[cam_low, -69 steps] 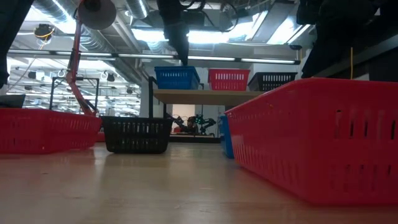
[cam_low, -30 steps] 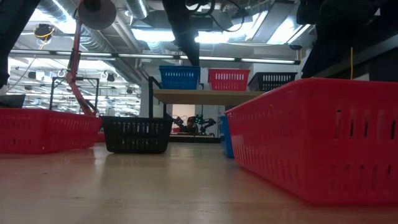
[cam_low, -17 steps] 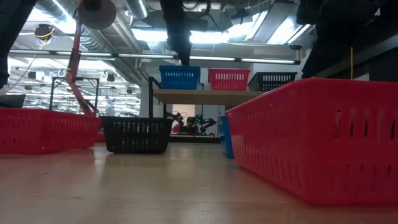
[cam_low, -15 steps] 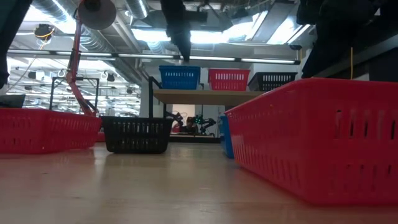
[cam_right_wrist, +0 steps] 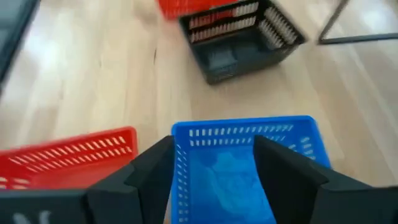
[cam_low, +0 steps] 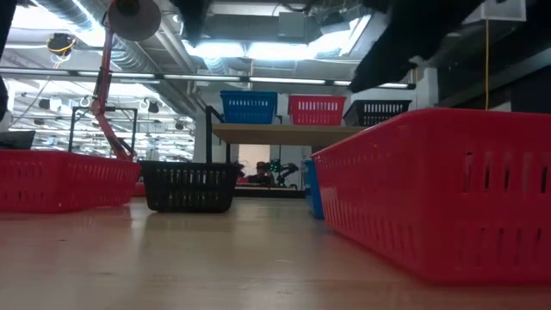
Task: Stack baskets on shelf by color
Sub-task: Stack the right red bin on top of the red bin on the shelf
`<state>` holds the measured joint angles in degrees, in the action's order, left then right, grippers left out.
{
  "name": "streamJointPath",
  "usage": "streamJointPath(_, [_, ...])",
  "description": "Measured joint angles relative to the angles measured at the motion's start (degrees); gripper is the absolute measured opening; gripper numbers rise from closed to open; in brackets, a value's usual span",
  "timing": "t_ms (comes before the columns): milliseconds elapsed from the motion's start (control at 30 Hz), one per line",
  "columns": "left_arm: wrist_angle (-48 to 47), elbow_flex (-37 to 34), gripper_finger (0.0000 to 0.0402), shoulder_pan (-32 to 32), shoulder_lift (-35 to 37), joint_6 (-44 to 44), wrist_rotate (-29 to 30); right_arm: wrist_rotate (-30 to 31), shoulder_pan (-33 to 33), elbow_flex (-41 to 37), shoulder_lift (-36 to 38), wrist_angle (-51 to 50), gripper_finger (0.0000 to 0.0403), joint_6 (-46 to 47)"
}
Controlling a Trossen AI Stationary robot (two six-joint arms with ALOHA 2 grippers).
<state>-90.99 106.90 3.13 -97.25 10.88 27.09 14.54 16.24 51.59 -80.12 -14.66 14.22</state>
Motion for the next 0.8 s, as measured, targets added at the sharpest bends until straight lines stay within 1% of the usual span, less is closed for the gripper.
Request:
streamJointPath(67, [1.67,-0.50,0.0089,1.83,0.29,1.89,-0.77,-0.10,-0.31,4.88,-5.16,-4.73,0.0217,-2.73])
streamJointPath(133, [1.26,-0.71,0.0089,3.99,1.54,2.39,-2.37,-0.12,-0.54,10.53,-10.14,-11.37,0.0217,-5.59])
streamJointPath(200, [0.52,-0.60,0.0089,5.96,2.39,2.74,-2.16,-0.20,-0.60,16.52,-14.61,-17.48,0.0217,-7.75])
streamJointPath(300, [1.28,-0.82,0.0089,8.56,2.84,5.40,0.74,-0.47,-0.60,24.10,-20.20,-26.38,0.0217,-9.60])
streamJointPath(367, [1.06,-0.74,0.0089,9.69,3.52,5.75,3.24,-2.88,-0.60,27.19,-22.84,-29.78,0.0217,-9.36])
streamJointPath(467, [1.20,-0.82,0.0089,10.97,4.01,7.29,3.86,-7.90,-0.60,28.78,-25.05,-29.38,0.0217,-8.02])
streamJointPath(500, [1.22,-0.86,0.0089,11.29,4.40,7.54,3.84,-8.62,-0.60,28.79,-25.69,-29.52,0.0217,-7.28])
streamJointPath(700, [1.24,-0.79,0.0089,12.24,4.69,9.63,5.44,-7.70,-0.60,28.79,-28.50,-29.91,0.0217,-5.35])
streamJointPath(800, [0.89,-1.03,0.0089,12.70,5.42,9.82,5.57,-6.04,-0.60,28.77,-29.49,-30.16,0.0217,-5.42])
